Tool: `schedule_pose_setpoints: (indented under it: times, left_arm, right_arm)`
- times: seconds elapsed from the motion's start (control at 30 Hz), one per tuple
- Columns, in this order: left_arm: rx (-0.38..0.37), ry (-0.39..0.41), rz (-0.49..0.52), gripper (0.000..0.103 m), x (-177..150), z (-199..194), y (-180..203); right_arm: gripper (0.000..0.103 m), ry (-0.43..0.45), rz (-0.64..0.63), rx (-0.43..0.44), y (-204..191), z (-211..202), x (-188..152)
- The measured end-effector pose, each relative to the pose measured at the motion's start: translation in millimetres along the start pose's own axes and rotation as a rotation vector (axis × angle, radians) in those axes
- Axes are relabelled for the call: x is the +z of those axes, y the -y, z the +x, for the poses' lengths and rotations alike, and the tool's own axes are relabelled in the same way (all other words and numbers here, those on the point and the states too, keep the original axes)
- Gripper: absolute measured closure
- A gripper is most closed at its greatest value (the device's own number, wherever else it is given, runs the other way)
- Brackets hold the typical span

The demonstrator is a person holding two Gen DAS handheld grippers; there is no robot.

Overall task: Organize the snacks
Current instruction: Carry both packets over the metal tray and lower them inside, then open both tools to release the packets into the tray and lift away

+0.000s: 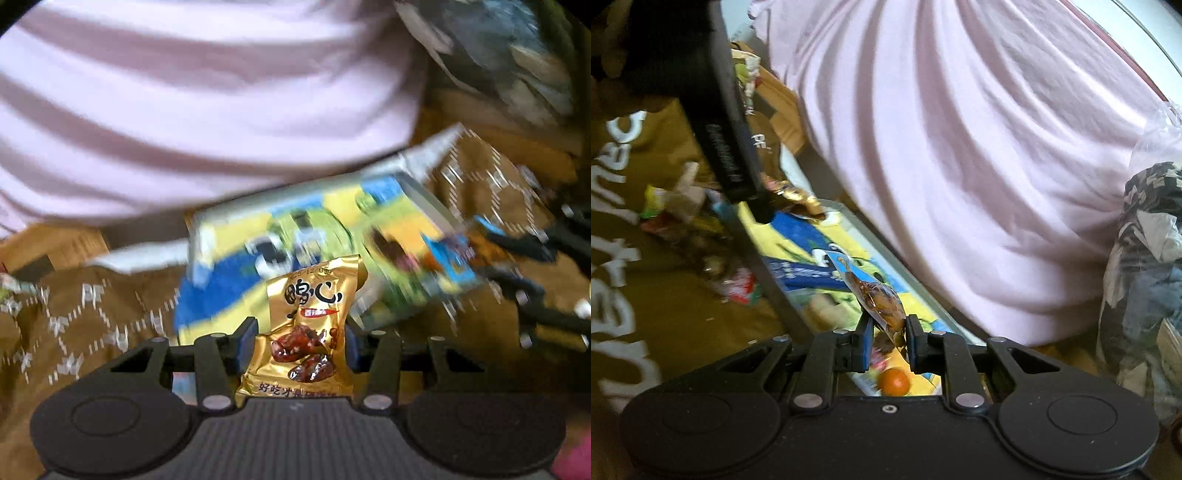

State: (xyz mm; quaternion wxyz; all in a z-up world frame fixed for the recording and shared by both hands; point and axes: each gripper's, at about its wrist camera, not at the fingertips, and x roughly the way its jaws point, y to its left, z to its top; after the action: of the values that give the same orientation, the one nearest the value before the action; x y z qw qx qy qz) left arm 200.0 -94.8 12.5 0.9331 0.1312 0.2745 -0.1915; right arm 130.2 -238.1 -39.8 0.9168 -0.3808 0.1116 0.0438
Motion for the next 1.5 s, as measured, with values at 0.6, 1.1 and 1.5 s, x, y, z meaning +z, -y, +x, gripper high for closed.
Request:
schedule_pose_setpoints:
  times: [0.6, 1.1, 1.5]
  left_arm:
    - [0.081, -0.079, -0.044, 0.051, 17.1, 123.4, -3.4]
    - [-0.010, -0.146, -0.133, 0.039, 12.9, 125.6, -15.9]
    - [0.007, -0.134, -0.143, 0.018, 27.5, 95.6, -17.2]
  right_arm:
    - [0.083, -0.240, 0.090, 0.018, 2.5, 117.2, -17.3]
    - [0.039, -0.291, 0.181, 0.087, 10.3, 116.5, -16.3]
    - [0.009, -0.337, 0.293, 0.143, 32.4, 108.4, -6.5]
